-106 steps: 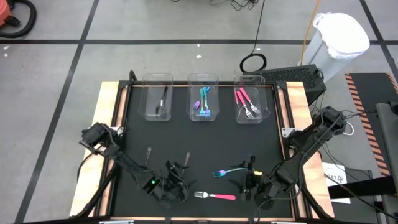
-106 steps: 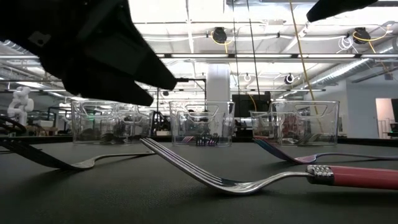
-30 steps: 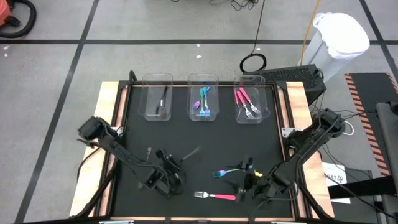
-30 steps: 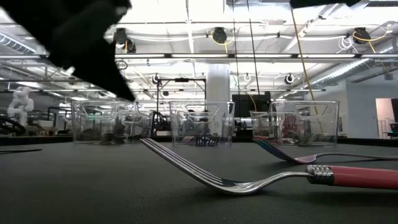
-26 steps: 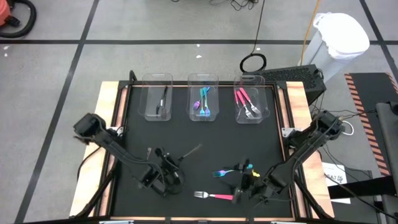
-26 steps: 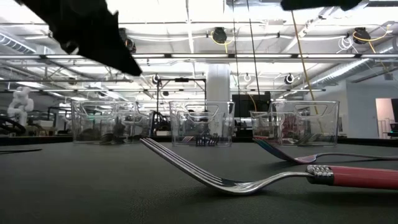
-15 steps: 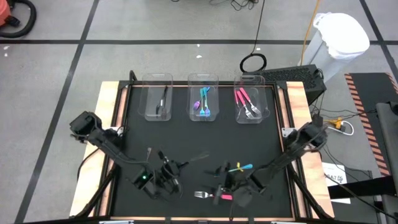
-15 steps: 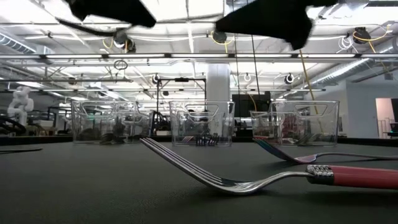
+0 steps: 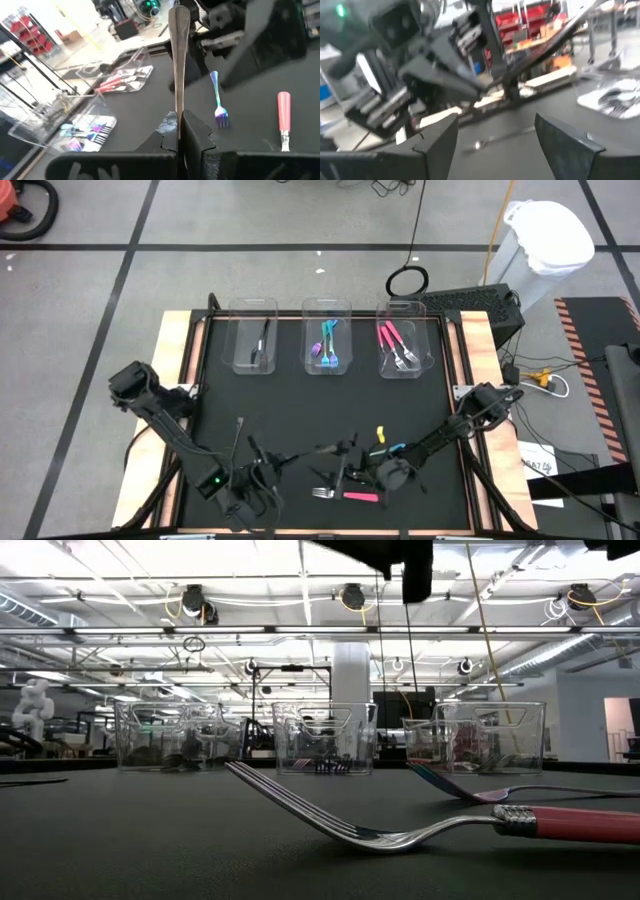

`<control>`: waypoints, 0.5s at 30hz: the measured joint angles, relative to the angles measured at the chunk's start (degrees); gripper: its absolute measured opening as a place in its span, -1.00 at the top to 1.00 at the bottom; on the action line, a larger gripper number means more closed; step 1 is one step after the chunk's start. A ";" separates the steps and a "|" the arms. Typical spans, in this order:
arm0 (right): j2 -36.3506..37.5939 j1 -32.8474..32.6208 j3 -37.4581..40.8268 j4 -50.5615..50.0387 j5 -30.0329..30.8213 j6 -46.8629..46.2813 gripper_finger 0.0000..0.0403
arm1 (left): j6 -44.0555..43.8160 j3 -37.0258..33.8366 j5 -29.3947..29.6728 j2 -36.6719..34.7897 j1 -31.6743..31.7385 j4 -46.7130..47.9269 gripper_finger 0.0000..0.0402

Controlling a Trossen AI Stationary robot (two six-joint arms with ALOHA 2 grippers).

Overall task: Sort silverware by color (type)
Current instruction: Put the black fork into the left transparent bin

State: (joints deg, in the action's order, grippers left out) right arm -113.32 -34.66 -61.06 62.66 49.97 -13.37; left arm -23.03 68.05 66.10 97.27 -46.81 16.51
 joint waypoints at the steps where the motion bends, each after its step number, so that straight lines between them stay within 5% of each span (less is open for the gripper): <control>1: 0.00 -0.06 0.00 1.99 0.28 1.42 -0.28 | 0.00 0.00 0.60 0.00 -0.43 0.60 0.98; 15: 0.00 0.10 0.00 12.30 1.05 6.77 -0.28 | -0.37 0.02 3.42 0.00 -2.09 3.84 0.98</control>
State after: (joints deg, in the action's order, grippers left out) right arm -113.32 -34.57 -61.06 74.96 51.03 -6.60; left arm -23.40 68.07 69.52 97.27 -48.90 20.36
